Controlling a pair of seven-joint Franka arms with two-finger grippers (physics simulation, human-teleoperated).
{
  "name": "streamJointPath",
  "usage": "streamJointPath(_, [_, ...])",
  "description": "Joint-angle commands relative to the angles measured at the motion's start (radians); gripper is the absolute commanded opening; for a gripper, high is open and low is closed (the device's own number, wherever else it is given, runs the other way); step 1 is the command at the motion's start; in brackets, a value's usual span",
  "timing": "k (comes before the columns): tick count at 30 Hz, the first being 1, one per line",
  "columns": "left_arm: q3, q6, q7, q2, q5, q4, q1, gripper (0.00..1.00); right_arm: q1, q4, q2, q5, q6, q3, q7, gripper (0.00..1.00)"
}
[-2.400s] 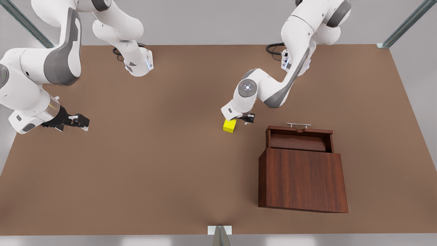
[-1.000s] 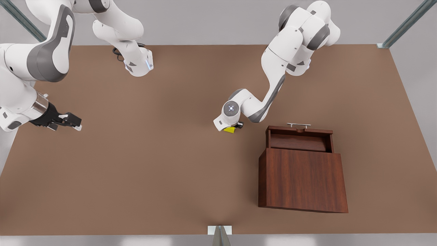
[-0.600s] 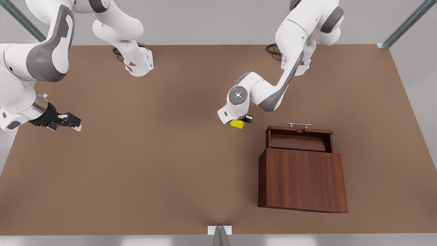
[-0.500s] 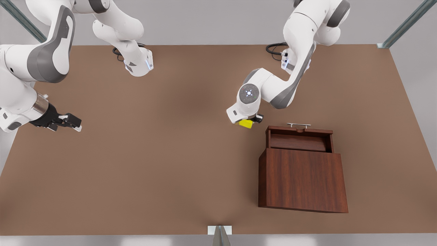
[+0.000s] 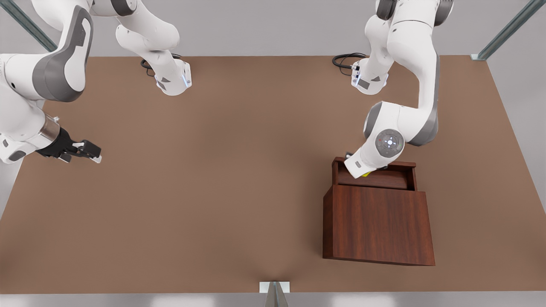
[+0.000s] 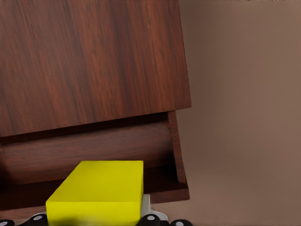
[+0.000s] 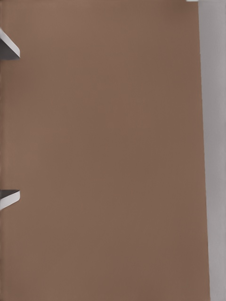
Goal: Open the drawer with left arm, place the square in the middle with right arm, and place the square in the drawer with left arm
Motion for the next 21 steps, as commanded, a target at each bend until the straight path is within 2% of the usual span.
streamJointPath(1, [0.0, 0.0, 0.0, 0.003, -0.013, 0.0, 0.0, 0.73, -0.001, 0.0, 0.0, 0.0, 0.0, 0.001, 0.0, 1.0])
streamJointPath(9, [0.017, 0.066, 0.01, 0.052, -0.05, 0.002, 0.02, 0.73, -0.007, 0.0, 0.001, 0.002, 0.003, -0.001, 0.002, 1.0])
streamJointPath(10, [0.017, 0.066, 0.01, 0.053, -0.05, 0.002, 0.02, 0.76, -0.007, -0.002, 0.001, 0.002, 0.003, -0.001, 0.0, 1.0])
streamJointPath(11, [0.017, 0.066, 0.008, 0.058, -0.05, 0.002, 0.02, 1.0, -0.007, 0.0, 0.001, 0.002, 0.003, -0.001, 0.0, 1.0])
streamJointPath(17, [0.025, 0.053, -0.003, 0.036, -0.052, 0.003, 0.019, 1.0, -0.007, -0.001, 0.001, 0.002, 0.003, -0.001, 0.002, 1.0])
streamJointPath(21, [0.062, -0.142, -0.03, 0.012, -0.043, 0.182, 0.019, 1.0, -0.007, -0.002, 0.001, 0.002, 0.003, -0.001, 0.0, 1.0])
